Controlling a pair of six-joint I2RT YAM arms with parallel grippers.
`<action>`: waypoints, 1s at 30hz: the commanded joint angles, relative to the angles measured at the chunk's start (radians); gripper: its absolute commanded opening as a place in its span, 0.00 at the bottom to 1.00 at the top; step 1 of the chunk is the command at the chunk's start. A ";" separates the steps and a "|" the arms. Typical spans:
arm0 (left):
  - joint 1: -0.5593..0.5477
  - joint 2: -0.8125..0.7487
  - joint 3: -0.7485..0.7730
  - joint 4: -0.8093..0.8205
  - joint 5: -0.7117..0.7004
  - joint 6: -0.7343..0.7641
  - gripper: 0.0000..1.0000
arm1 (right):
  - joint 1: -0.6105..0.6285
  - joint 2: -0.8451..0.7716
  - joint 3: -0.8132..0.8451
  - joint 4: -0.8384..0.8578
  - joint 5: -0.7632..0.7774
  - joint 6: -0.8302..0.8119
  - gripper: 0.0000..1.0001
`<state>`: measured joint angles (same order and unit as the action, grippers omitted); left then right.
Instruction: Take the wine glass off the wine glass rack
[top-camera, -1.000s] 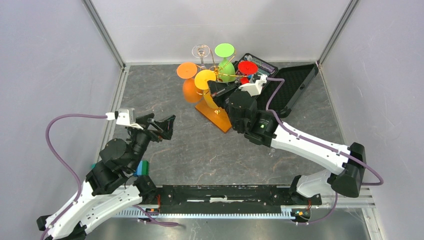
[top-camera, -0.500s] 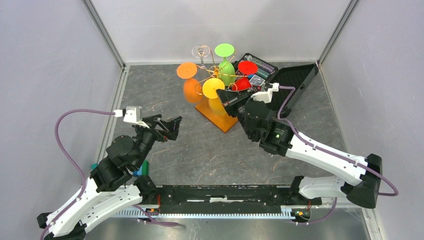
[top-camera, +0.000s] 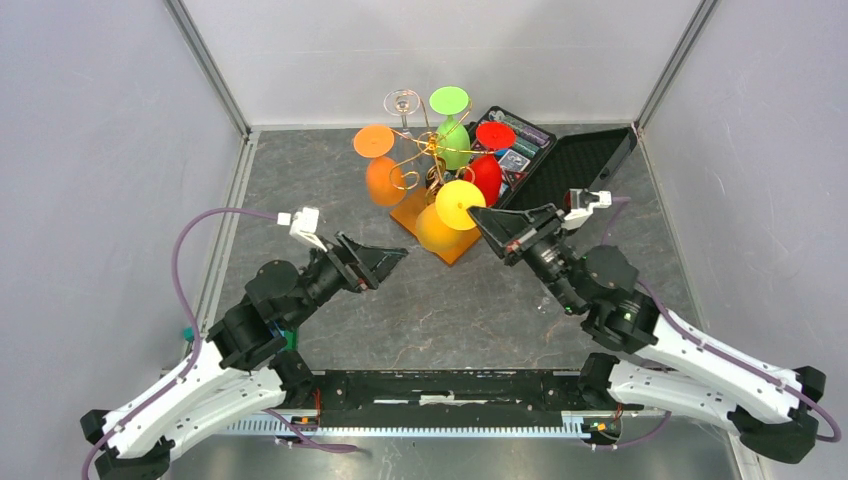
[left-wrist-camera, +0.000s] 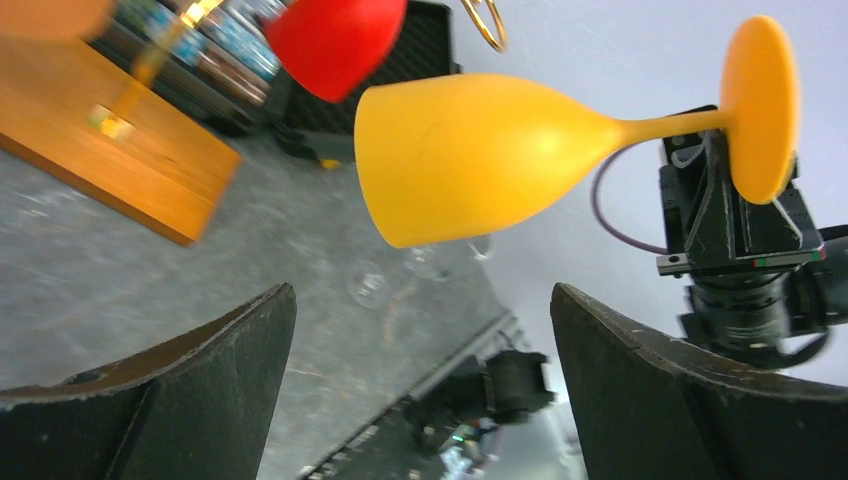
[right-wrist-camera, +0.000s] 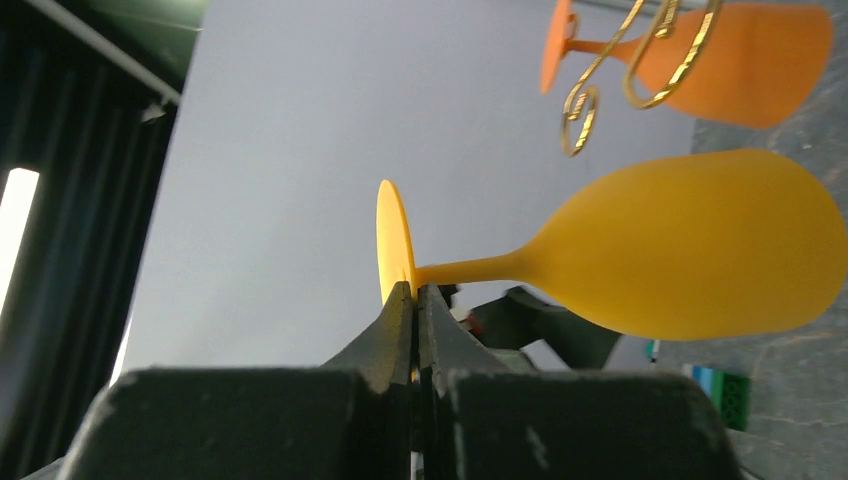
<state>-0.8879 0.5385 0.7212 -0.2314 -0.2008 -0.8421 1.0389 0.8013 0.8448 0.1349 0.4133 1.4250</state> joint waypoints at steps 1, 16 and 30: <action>-0.002 0.040 -0.041 0.205 0.178 -0.261 1.00 | 0.000 -0.085 -0.034 0.096 -0.095 0.039 0.00; -0.002 0.133 -0.079 0.564 0.342 -0.357 0.83 | 0.000 -0.159 -0.132 0.194 -0.205 0.118 0.00; -0.002 0.155 -0.126 0.943 0.543 -0.444 0.50 | 0.000 -0.275 -0.310 0.201 0.025 0.175 0.00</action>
<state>-0.8822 0.6762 0.5724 0.4534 0.2001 -1.2026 1.0389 0.5316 0.6056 0.4118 0.3267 1.6073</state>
